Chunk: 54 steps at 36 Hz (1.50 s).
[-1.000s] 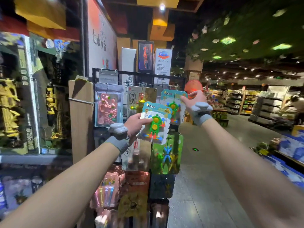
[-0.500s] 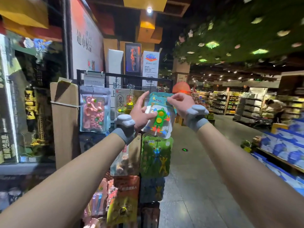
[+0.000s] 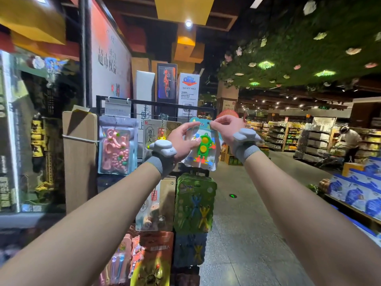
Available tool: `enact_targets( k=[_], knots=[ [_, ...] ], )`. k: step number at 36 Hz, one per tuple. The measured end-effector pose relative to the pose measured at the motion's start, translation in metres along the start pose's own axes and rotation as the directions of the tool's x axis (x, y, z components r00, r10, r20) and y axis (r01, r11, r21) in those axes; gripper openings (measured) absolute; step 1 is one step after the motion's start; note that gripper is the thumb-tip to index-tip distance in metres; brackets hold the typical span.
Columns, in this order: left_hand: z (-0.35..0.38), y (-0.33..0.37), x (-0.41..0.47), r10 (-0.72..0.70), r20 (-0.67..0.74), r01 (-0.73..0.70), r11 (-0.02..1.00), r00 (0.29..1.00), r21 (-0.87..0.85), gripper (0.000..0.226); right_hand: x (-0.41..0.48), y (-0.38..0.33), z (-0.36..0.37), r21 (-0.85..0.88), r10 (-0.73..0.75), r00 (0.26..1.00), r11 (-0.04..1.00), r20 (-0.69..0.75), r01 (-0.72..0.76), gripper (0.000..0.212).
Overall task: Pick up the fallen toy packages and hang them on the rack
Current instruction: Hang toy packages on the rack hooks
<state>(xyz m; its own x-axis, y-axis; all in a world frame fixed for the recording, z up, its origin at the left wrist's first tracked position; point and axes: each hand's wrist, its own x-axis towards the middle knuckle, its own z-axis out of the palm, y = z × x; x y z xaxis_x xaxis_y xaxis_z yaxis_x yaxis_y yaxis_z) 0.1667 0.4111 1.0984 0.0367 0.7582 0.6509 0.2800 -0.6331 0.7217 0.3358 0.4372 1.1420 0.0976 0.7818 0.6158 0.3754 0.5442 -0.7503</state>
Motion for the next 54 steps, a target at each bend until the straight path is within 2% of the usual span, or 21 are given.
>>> enact_targets(
  k=[12, 17, 30, 34, 37, 44, 50, 54],
  knots=[
    [0.002, -0.007, 0.007, -0.002, -0.023, 0.002, 1.000, 1.000, -0.007, 0.051, 0.008, 0.006, 0.002, 0.041, 0.006, 1.000, 0.999, 0.015, -0.006, 0.014],
    [0.006, -0.010, 0.006, -0.032, -0.039, 0.029, 0.997, 0.999, -0.071, 0.051, 0.008, 0.009, 0.002, 0.062, 0.000, 1.000, 0.998, 0.016, -0.001, 0.013],
    [0.006, -0.010, 0.002, -0.039, -0.046, 0.036, 0.997, 0.998, -0.074, 0.053, 0.011, 0.018, 0.010, -0.019, 0.013, 1.000, 1.000, 0.027, -0.012, 0.008],
    [0.006, -0.015, 0.004, -0.038, -0.047, 0.037, 0.999, 0.998, -0.023, 0.053, 0.010, 0.022, 0.012, 0.031, 0.058, 0.998, 0.998, 0.031, -0.059, 0.004],
    [0.006, -0.019, 0.005, -0.020, -0.056, 0.022, 0.999, 0.998, 0.027, 0.053, 0.010, 0.025, 0.012, 0.041, 0.050, 0.998, 0.998, 0.035, -0.052, 0.010],
    [0.013, -0.024, 0.008, 0.030, -0.078, -0.015, 0.982, 0.997, 0.187, 0.048, 0.014, 0.036, 0.009, 0.081, 0.037, 0.994, 0.996, 0.103, -0.045, 0.040],
    [0.019, -0.020, 0.011, 0.130, -0.100, -0.062, 0.859, 0.986, 0.507, 0.049, 0.011, 0.045, 0.010, 0.029, -0.002, 0.999, 1.000, 0.051, 0.000, 0.051],
    [0.019, -0.021, 0.013, 0.093, -0.119, -0.009, 0.823, 0.989, 0.568, 0.052, 0.008, 0.044, 0.011, -0.023, 0.028, 0.999, 0.999, 0.035, -0.028, 0.059]
  ],
)
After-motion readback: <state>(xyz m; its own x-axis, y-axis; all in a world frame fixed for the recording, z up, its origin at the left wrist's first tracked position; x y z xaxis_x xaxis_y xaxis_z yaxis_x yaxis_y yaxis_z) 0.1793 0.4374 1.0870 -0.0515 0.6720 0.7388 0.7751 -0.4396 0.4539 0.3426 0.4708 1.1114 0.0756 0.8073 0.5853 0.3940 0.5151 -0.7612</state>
